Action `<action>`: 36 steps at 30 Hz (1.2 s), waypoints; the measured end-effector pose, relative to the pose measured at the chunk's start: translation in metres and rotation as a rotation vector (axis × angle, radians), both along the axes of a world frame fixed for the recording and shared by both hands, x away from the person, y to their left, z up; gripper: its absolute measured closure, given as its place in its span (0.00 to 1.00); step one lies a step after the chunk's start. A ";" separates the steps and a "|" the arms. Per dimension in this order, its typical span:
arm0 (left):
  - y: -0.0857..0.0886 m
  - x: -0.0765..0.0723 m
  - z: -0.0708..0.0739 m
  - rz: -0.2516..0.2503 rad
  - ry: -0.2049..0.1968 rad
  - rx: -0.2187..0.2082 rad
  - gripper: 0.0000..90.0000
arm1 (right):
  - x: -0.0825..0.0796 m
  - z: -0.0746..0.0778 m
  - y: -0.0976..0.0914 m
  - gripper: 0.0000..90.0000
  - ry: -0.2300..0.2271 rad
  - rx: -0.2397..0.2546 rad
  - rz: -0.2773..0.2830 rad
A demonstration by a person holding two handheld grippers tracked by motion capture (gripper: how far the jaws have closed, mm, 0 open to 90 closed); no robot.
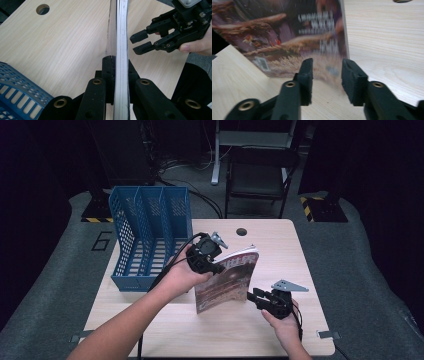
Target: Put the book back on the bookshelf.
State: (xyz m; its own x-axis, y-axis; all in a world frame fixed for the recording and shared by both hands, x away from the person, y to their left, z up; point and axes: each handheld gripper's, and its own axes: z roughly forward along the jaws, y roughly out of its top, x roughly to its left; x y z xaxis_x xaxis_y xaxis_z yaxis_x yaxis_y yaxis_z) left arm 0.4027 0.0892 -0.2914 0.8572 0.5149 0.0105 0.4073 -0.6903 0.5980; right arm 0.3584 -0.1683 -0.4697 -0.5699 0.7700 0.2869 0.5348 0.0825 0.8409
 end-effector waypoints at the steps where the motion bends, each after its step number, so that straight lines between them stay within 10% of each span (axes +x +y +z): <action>1: 0.001 0.000 0.001 0.002 -0.004 -0.001 0.93 | 0.000 0.000 -0.001 0.66 0.004 0.002 -0.008; 36: 0.048 0.021 0.054 0.156 0.007 -0.070 0.93 | 0.000 -0.008 -0.003 0.67 0.049 -0.007 -0.001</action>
